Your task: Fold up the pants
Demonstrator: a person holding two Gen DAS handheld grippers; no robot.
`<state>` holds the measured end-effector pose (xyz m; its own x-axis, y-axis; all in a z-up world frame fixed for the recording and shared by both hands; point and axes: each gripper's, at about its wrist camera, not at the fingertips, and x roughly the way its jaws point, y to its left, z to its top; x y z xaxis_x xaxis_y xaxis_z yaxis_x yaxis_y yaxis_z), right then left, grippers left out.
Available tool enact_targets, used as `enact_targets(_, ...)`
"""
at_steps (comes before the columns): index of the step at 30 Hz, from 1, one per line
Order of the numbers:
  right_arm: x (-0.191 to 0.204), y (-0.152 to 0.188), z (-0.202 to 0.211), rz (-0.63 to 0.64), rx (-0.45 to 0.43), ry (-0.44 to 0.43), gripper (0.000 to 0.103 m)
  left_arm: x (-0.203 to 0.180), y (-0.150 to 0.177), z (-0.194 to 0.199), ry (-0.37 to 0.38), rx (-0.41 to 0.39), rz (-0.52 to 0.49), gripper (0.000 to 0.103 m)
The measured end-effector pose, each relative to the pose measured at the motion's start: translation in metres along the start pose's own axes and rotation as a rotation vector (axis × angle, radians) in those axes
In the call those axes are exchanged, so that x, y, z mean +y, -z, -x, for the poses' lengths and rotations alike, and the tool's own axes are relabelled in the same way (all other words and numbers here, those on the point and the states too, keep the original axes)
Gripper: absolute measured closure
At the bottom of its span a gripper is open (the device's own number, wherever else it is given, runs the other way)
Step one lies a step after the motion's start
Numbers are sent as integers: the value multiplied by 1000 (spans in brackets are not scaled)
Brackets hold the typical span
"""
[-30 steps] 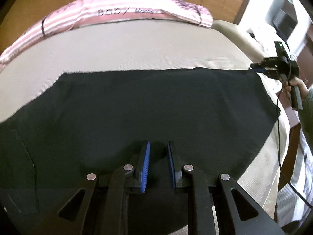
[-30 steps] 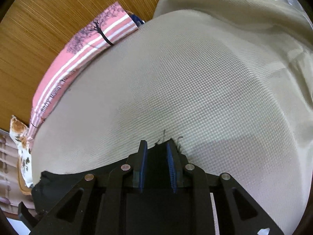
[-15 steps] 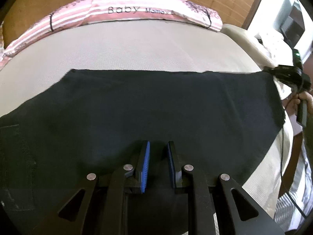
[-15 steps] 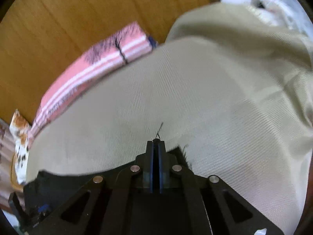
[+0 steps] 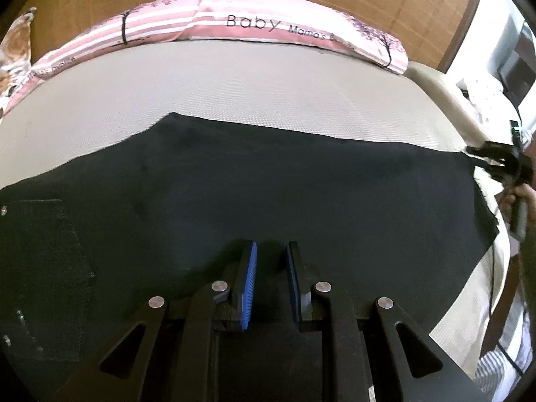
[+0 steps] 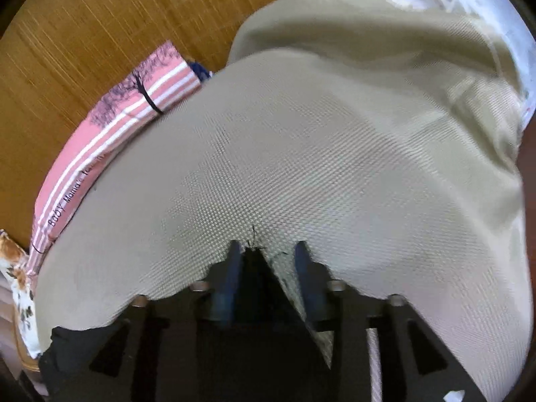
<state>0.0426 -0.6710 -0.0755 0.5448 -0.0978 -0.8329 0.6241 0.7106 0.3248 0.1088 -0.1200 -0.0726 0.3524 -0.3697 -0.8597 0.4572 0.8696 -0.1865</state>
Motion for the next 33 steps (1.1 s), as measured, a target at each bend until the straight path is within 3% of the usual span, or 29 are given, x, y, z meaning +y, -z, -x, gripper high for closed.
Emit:
enact_targets(6, -14, 36, 56, -20, -1, -42, 63, 5, 9, 12, -24, -1, -11, 83)
enact_targets(12, 6, 89, 76, 57, 66, -63, 63, 16, 18, 23, -51, -4, 8, 82)
enact_targets(15, 19, 108, 76, 113, 56, 40, 64, 20, 25, 27, -72, -6, 1, 82)
enact_targets(20, -11, 120, 87, -84, 56, 1, 67, 30, 40, 34, -117, 0, -2, 74)
enact_targets(25, -32, 125, 88, -156, 70, 6, 70, 37, 52, 36, -116, -12, -2, 74)
enact_targets(33, -40, 116, 71, -214, 57, 22, 74, 31, 54, 35, -122, -18, -29, 64)
